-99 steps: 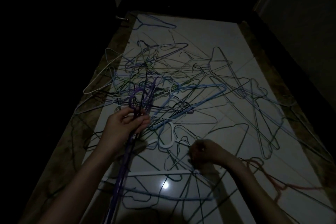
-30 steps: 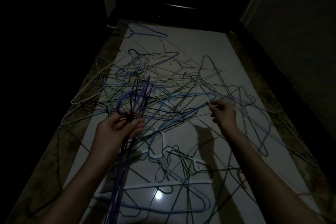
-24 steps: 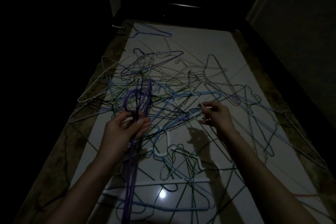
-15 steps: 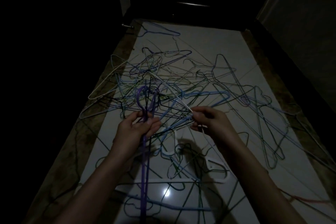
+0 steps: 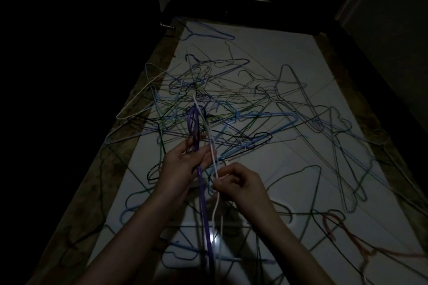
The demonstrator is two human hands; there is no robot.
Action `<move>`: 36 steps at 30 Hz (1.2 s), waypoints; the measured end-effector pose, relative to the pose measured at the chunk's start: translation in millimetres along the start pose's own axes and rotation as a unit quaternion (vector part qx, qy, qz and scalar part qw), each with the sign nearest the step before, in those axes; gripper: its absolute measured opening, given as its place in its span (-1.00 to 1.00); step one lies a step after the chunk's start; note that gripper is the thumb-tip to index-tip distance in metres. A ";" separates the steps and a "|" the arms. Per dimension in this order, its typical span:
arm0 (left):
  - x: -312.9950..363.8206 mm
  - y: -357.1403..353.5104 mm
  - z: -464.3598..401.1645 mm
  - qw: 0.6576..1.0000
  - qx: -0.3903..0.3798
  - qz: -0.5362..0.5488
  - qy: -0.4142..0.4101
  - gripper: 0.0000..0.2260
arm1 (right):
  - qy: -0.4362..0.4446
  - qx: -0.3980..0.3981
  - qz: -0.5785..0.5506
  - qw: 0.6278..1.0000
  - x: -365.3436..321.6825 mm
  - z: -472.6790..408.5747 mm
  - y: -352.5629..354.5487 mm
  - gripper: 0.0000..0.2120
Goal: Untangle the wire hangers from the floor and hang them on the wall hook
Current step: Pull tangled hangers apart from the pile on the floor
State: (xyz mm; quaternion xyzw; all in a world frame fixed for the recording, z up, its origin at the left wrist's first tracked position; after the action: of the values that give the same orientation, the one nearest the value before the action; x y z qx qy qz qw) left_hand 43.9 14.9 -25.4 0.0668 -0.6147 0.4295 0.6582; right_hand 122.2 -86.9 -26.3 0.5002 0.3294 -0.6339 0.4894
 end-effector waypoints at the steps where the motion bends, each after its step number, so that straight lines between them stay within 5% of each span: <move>1: -1.4 0.8 -0.2 1.000 -0.003 -0.004 0.002 -0.81 | 0.000 -0.004 0.032 0.999 0.6 -0.9 -2.7 -0.79; 6: -2.7 0.0 0.3 1.000 -0.023 -0.003 0.003 -0.79 | -0.011 -0.038 0.154 0.987 3.5 -4.1 -9.6 -0.81; 13: -3.2 1.4 0.6 1.000 -0.014 -0.005 0.003 -0.80 | -0.004 -0.070 0.138 0.988 7.3 -4.5 -11.4 -0.76; 20: -0.8 11.1 0.5 1.000 -0.009 -0.003 -0.015 -0.82 | -0.023 -0.121 0.151 0.981 25.8 -10.4 -6.0 -0.95; 29: 15.6 30.0 -0.8 0.996 0.027 -0.063 -0.057 -0.85 | -0.101 -0.006 0.191 0.976 78.7 -64.1 43.0 -0.88; 36: 16.0 43.0 -12.1 0.995 0.039 -0.071 -0.056 -0.88 | 0.010 0.051 0.439 0.897 48.0 -130.1 63.0 -0.77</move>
State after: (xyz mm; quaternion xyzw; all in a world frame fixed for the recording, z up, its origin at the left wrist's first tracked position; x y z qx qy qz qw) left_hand 23.2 56.8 -33.3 0.1594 -0.6273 0.4010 0.6483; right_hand 221.6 -2.0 -104.4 0.6250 0.0487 -0.3658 0.6879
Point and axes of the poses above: each hand's wrist, its own z-axis away from the middle knuckle, its own y-axis out of the back of the hand, x = y × z, the point moved 6 cm from there along -z, towards the middle knuckle, and after that the axes turned 14 degrees about -x, right-handed, at the moved point
